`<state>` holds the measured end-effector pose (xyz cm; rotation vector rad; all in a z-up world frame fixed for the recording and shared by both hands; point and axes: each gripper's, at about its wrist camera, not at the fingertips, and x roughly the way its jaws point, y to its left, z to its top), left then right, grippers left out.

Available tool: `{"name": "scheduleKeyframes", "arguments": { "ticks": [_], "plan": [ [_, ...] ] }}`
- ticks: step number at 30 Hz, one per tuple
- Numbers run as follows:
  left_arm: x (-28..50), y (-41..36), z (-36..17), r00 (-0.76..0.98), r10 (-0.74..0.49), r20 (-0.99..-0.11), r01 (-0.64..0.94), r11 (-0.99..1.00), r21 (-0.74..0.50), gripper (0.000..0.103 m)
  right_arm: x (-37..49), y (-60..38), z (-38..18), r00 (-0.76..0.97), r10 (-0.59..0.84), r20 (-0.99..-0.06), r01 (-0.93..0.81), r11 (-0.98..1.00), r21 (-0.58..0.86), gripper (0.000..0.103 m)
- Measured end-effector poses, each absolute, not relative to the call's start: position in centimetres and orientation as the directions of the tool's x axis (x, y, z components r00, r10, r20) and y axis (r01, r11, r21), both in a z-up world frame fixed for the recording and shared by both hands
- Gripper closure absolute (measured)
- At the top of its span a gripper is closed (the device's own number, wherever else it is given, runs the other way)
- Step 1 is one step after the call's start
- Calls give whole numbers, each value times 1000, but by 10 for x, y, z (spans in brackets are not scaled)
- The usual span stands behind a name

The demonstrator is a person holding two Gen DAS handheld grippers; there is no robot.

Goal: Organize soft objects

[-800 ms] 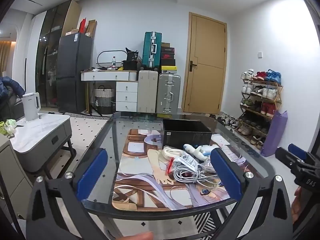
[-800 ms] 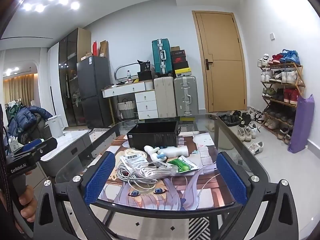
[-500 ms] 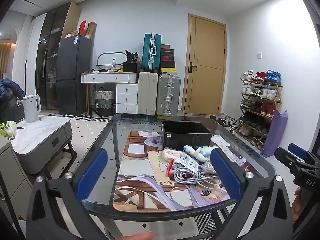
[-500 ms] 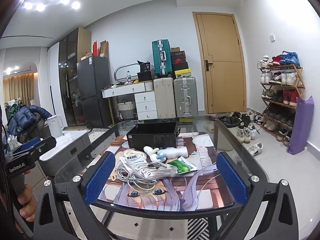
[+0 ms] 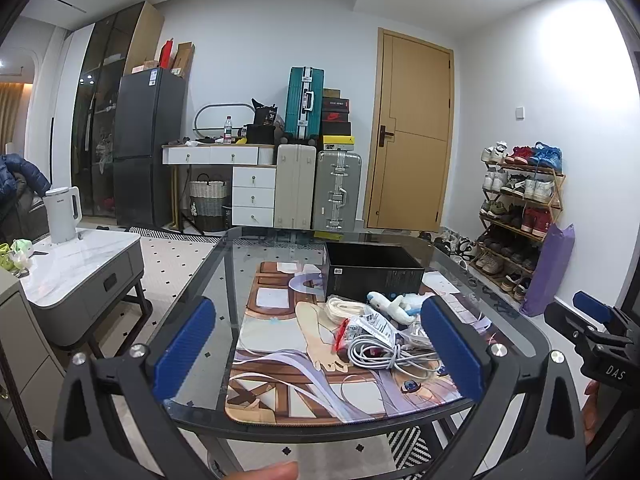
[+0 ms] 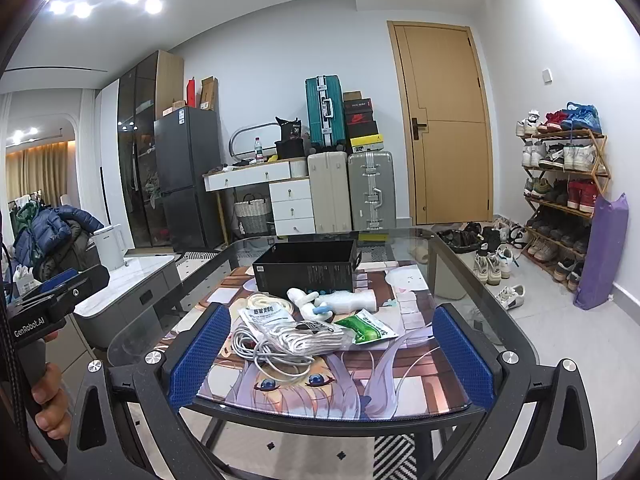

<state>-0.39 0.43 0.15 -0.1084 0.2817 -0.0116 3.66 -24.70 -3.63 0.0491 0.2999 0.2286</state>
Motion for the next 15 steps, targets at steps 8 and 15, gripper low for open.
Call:
{"name": "scheduleKeyframes", "arguments": {
  "ticks": [8,15],
  "plan": [
    [-2,4,2,958,-32,-285,0,994,-110,0,37,-247,-37,929,231,-288,-217,973,82,0],
    [-1,3,3,958,-32,-285,1,994,-107,0,36,-246,-37,930,229,-287,-215,973,80,0]
  ]
}}
